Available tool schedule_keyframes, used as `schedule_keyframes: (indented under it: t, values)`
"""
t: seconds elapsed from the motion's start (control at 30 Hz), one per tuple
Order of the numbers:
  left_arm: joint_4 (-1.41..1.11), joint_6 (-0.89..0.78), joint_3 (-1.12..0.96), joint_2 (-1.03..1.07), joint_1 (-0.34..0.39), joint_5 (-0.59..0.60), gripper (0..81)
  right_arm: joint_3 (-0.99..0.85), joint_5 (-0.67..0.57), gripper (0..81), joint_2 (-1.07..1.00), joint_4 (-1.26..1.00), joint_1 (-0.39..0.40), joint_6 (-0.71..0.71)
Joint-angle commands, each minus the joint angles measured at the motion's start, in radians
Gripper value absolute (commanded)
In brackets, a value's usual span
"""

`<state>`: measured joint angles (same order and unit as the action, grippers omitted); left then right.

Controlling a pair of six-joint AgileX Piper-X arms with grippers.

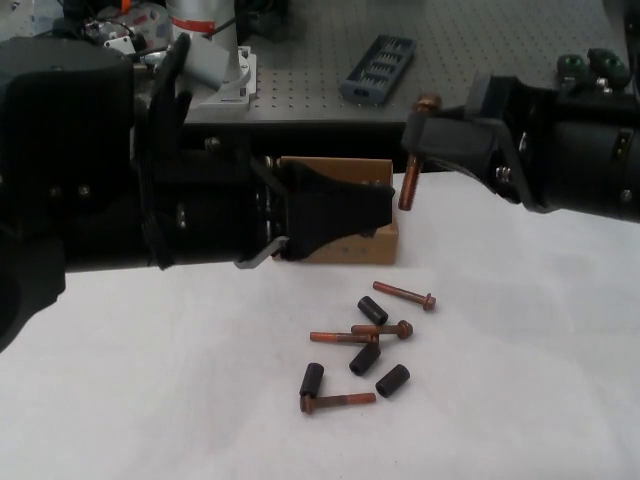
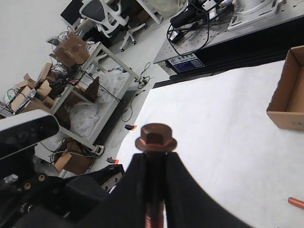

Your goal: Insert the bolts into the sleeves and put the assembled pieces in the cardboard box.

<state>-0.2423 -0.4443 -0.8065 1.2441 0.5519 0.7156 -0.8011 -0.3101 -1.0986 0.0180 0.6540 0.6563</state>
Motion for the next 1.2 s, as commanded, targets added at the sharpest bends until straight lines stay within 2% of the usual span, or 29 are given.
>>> schedule_keyframes:
  t: [0.0, 0.47, 1.17]
  values:
    - [-0.023, -0.018, -0.006, -0.015, -0.001, 0.064, 0.6, -0.003, -0.014, 2.9, 0.015, -0.033, 0.000, -0.027]
    - [-0.138, -0.076, -0.006, -0.015, -0.001, 0.091, 0.6, -0.003, -0.037, 2.9, 0.015, -0.078, 0.000, -0.013]
    - [-0.064, -0.065, -0.006, -0.015, -0.001, 0.113, 0.6, -0.003, -0.051, 2.9, 0.015, -0.093, -0.006, -0.013]
